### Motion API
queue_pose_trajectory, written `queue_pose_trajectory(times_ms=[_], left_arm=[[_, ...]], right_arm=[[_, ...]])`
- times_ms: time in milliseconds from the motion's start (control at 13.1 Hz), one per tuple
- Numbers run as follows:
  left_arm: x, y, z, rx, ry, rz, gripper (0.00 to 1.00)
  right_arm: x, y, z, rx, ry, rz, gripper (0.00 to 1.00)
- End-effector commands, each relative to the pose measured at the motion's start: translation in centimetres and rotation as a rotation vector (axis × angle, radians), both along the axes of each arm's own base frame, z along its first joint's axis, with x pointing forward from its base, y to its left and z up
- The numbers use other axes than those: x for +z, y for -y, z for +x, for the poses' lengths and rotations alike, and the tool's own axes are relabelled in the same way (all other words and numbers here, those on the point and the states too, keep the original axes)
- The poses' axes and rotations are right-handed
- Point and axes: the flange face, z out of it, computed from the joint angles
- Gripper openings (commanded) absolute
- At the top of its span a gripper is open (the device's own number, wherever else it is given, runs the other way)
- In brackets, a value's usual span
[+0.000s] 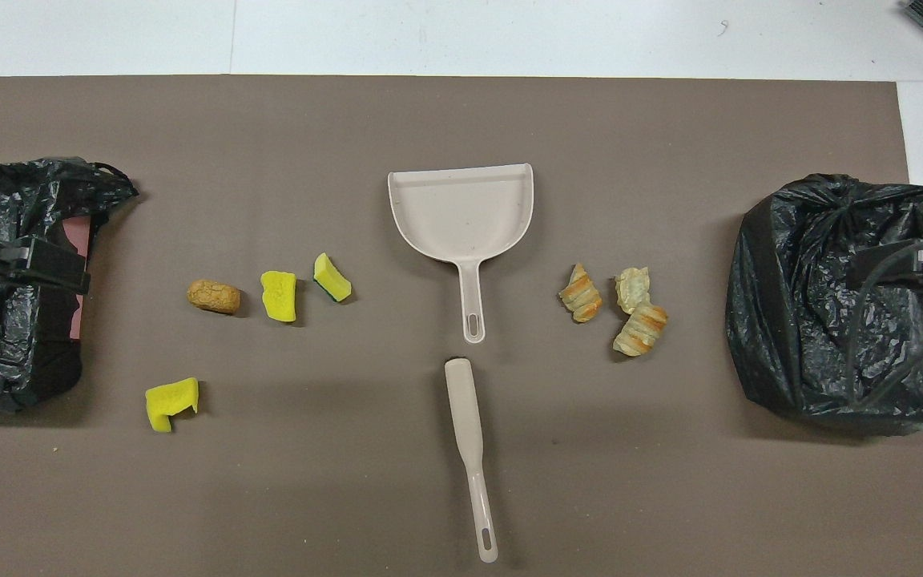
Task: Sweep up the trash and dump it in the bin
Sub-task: 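Reach the left gripper over the sponges toward the beige brush handle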
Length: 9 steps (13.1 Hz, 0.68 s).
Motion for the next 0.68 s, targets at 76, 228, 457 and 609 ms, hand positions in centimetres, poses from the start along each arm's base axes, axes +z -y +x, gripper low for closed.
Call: queue_pose_trajectory(times_ms=[76,228,457,609], left_arm=[[0.46,0.34,-0.64,-0.028,-0.003,0.0,1.0],[0.8,0.13,-0.55,-0.027,0.005,-0.004,1.0],[0.74,-0.1,-0.52,-0.023,0.005,-0.005,1.0],[0.65,0.0,-0.63,-0.025,-0.002,-0.014,1.0]], right_arm=[[0.21,0.11,-0.55,0.018,-0.005,0.02,1.0],[0.22,0.11,-0.53,0.02,-0.004,0.02,1.0],[0.22,0.11,-0.53,0.02,-0.004,0.02,1.0],[0.23,0.13,-0.52,0.018,-0.002,0.019,1.0]])
